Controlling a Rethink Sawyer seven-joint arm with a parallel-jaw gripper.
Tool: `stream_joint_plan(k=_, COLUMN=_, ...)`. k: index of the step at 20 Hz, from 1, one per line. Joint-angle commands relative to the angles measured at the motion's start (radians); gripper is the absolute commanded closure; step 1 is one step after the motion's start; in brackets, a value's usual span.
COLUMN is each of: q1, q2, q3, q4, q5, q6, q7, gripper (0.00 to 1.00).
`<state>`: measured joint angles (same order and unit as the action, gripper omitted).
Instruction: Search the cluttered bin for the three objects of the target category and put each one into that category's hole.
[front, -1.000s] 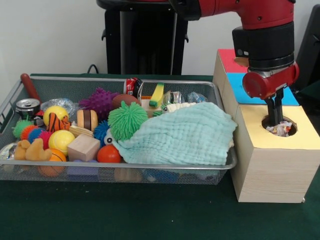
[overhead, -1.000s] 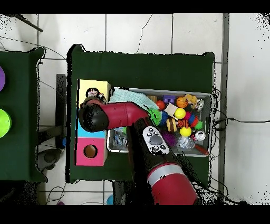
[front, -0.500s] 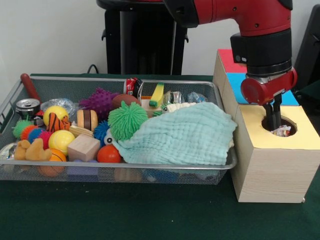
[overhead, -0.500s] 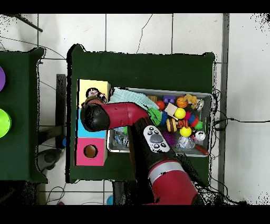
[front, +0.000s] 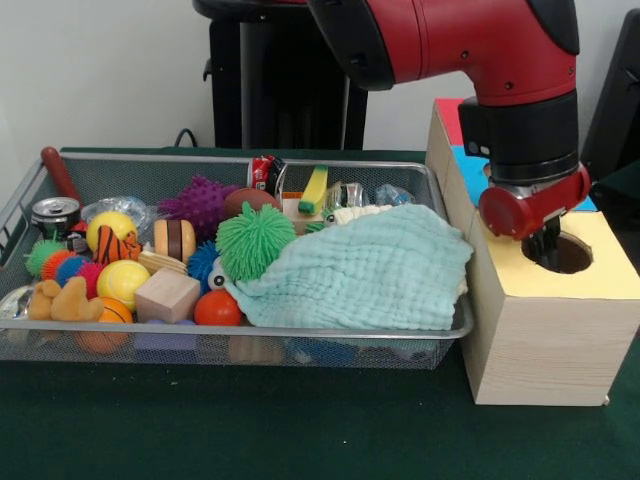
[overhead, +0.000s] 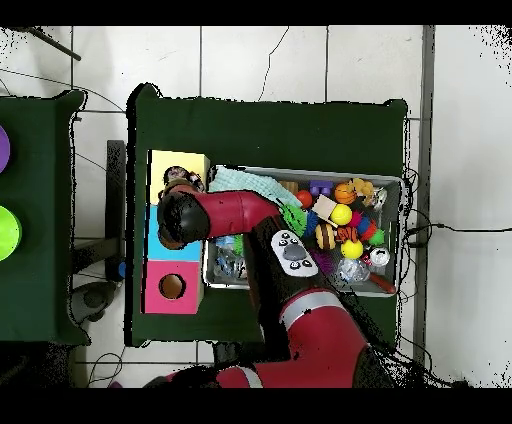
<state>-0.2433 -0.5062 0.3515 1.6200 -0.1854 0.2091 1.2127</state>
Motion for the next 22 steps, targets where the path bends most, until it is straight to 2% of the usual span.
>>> stream_joint_plan(k=1, q1=0.025, q2=0.101, q3=-0.039, q4=-0.046, q5=-0.057, q6=0.072, q7=0.078, gripper=1.00)
stream_joint_plan(k=4, q1=0.040, q2=0.092, q3=-0.050, q4=-0.056, q5=-0.037, q6=0.120, q7=0.087, gripper=1.00)
stream_joint_plan(k=13, q1=0.042, q2=0.081, q3=-0.056, q4=-0.042, q5=-0.034, q6=0.117, q7=0.093, gripper=1.00)
stream_joint_plan(k=15, q1=0.040, q2=0.061, q3=-0.053, q4=-0.026, q5=-0.029, q6=0.133, q7=0.094, gripper=1.00)
stream_joint_plan(k=18, q1=0.033, q2=-0.008, q3=-0.045, q4=0.031, q5=-0.014, q6=0.177, q7=0.100, gripper=1.00)
stream_joint_plan(k=22, q1=0.009, q2=-0.068, q3=-0.025, q4=0.102, q5=-0.024, q6=0.163, q7=0.099, gripper=1.00)
